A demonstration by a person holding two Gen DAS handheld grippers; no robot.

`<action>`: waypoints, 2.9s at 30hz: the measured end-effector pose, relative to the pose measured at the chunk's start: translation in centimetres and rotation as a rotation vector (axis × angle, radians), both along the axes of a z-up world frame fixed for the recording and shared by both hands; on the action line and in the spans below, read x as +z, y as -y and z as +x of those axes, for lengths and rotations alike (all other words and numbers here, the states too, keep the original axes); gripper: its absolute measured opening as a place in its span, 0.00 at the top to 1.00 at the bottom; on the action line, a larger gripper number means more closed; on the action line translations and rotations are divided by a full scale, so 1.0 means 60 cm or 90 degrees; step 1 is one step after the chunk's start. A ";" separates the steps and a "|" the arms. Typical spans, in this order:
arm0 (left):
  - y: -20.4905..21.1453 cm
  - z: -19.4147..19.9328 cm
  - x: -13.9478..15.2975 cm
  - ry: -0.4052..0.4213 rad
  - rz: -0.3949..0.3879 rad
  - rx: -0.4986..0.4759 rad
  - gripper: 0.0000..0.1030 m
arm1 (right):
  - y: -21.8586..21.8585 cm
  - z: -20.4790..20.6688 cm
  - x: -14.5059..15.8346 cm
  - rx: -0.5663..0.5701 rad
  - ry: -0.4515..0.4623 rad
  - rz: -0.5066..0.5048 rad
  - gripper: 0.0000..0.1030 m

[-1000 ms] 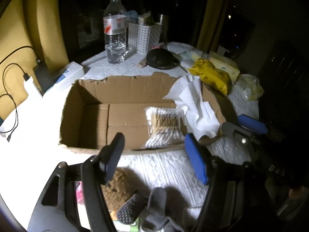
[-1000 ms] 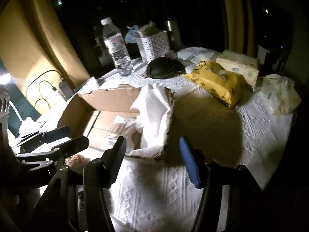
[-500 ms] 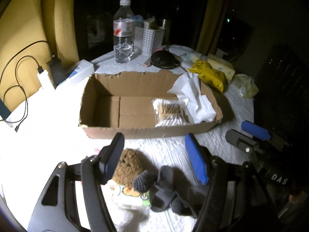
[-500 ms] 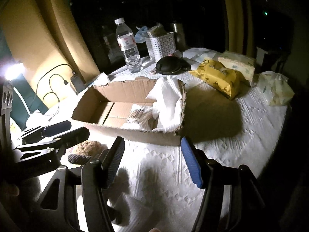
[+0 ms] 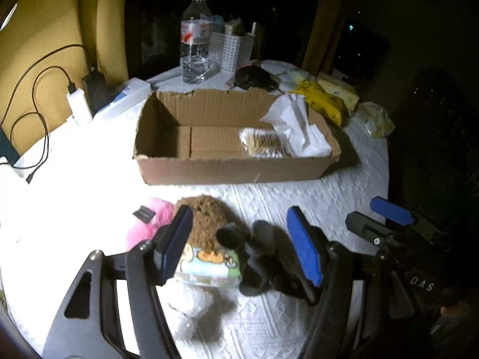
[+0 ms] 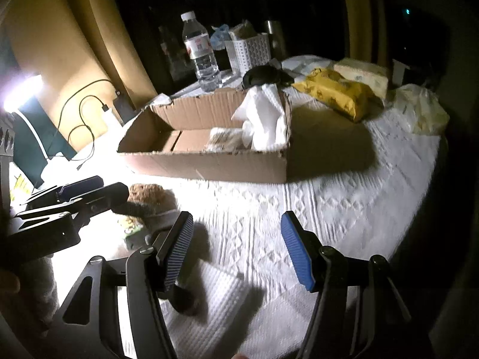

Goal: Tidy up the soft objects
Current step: 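Grasp the grey sock with the left tool while the right tool grasps another paper towel, then carry the grey sock and paper towel over the cardboard box with both tools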

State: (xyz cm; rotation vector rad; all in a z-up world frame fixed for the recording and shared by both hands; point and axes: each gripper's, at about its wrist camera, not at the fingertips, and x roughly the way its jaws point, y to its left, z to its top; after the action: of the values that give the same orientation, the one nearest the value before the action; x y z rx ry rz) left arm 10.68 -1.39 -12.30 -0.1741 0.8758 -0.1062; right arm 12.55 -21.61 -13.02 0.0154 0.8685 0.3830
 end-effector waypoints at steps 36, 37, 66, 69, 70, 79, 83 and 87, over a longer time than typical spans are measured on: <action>0.029 -0.063 -0.054 -0.040 0.015 -0.021 0.35 | -0.021 -0.060 -0.098 0.062 -0.061 -0.014 0.91; 0.034 -0.062 -0.054 -0.040 0.016 -0.024 0.35 | -0.017 -0.059 -0.095 0.060 -0.057 -0.012 0.91; 0.124 -0.002 -0.123 -0.082 0.096 -0.102 0.73 | 0.088 -0.007 -0.079 0.001 -0.036 0.044 0.91; 0.125 -0.007 -0.112 -0.069 0.089 -0.107 0.74 | 0.088 -0.007 -0.075 0.000 -0.033 0.045 0.91; 0.126 -0.010 -0.105 -0.061 0.086 -0.110 0.74 | 0.087 -0.008 -0.074 0.000 -0.031 0.045 0.91; 0.113 -0.019 -0.046 -0.013 0.064 -0.113 0.74 | 0.075 -0.010 -0.048 0.008 -0.014 0.044 0.91; 0.104 -0.021 -0.030 0.001 0.058 -0.110 0.74 | 0.070 -0.007 -0.032 0.012 -0.003 0.045 0.91; 0.093 -0.019 -0.015 0.013 0.051 -0.106 0.74 | 0.063 -0.002 -0.013 0.021 0.010 0.045 0.91</action>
State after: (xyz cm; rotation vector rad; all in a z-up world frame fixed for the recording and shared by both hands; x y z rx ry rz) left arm 9.53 -6.97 -13.22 -0.0252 0.8724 -0.2282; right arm 12.41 -25.41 -13.83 0.0640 0.8406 0.4435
